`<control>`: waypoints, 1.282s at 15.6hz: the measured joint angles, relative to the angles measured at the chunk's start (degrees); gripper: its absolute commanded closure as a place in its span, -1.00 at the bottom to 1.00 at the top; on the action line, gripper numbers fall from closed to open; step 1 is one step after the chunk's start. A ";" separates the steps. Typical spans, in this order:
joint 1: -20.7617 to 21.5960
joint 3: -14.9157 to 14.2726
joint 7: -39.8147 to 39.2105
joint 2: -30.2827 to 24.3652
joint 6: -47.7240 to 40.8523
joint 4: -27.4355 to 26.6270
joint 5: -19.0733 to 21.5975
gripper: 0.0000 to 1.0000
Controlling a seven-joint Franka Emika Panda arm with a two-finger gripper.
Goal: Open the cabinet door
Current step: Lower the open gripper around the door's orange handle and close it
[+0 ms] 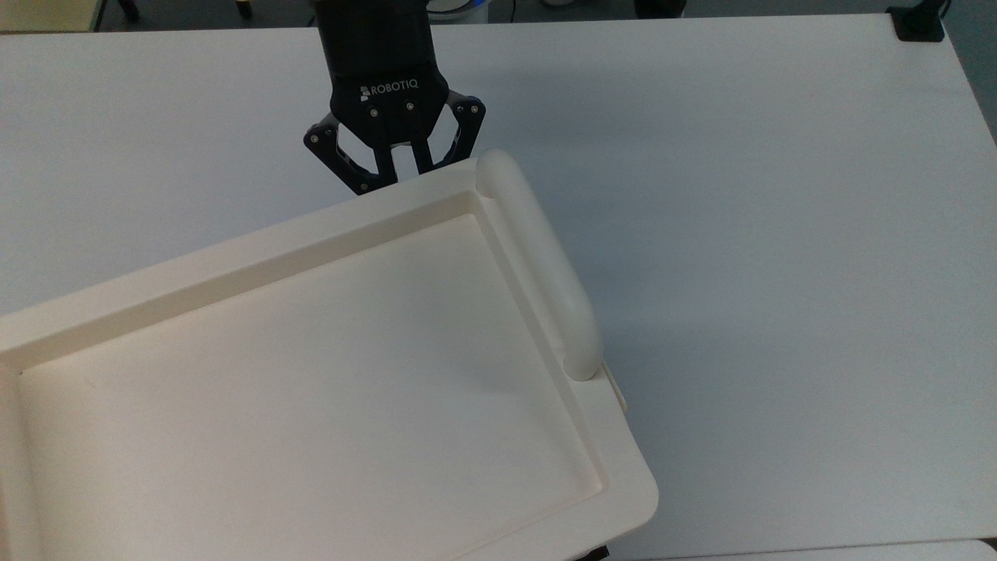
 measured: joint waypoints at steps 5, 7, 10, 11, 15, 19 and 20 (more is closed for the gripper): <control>-0.02 0.00 -0.74 0.02 0.02 0.00 0.00 0.88; -0.03 0.00 -0.75 0.02 0.02 0.00 0.00 0.88; -0.09 0.02 -0.75 0.00 0.01 0.00 0.01 0.88; -0.10 0.02 -0.75 -0.02 0.01 -0.04 0.01 0.88; -0.42 0.07 -0.74 -0.37 -0.77 -0.18 0.26 0.86; -2.17 0.14 -0.74 -2.13 -6.66 -0.24 0.55 0.83; -2.72 0.14 -0.75 -2.70 -8.22 -0.32 0.55 0.82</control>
